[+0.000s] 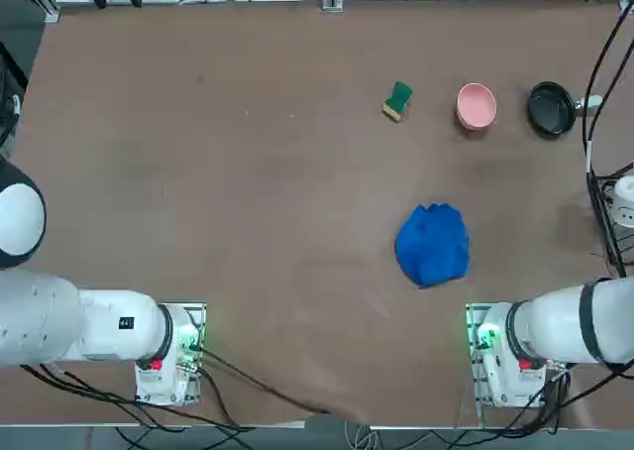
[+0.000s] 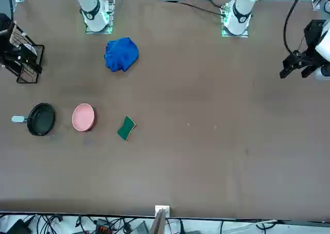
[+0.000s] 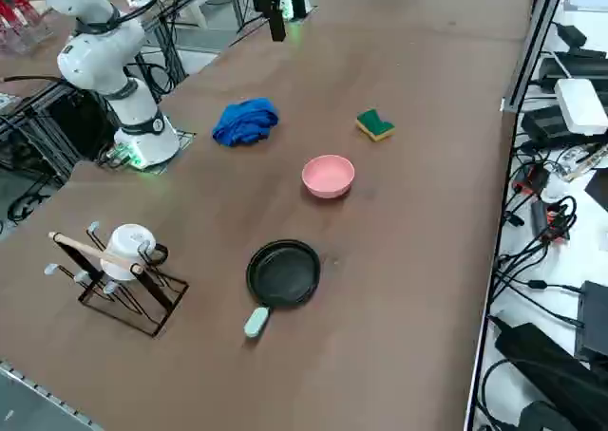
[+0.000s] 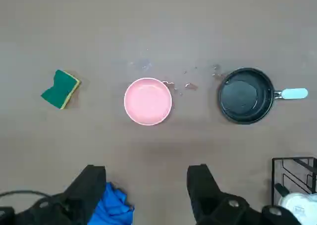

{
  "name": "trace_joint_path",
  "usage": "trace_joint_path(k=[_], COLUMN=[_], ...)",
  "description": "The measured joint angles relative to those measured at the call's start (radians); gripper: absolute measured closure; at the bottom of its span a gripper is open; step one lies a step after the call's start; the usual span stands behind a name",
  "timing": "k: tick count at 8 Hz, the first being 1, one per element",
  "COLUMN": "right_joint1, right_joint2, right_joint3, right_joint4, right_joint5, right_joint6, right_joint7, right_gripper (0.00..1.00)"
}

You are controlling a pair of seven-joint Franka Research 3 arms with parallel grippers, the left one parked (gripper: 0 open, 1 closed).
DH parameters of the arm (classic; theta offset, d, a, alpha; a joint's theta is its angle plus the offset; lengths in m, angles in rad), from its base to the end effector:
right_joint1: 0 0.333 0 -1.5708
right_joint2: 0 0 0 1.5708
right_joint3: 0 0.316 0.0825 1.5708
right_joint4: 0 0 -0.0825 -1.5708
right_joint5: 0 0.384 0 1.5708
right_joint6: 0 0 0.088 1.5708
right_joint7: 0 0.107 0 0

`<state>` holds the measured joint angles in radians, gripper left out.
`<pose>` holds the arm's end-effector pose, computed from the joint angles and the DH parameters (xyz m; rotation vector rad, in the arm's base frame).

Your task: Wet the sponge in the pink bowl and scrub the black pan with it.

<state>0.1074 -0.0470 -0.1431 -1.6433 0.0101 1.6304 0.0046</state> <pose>0.5449 -0.0203 0.6210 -3.1242 0.0636 -0.0529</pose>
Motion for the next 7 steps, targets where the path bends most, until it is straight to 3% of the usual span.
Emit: trace_joint_path(k=[4, 7], right_joint1=[0.006, 0.091], right_joint2=[0.015, 0.102], right_joint3=[0.001, 0.005], right_joint4=[0.002, 0.002], right_joint5=[0.003, 0.035], right_joint6=[0.001, 0.070], right_joint7=[0.000, 0.078], right_gripper=[0.00, 0.00])
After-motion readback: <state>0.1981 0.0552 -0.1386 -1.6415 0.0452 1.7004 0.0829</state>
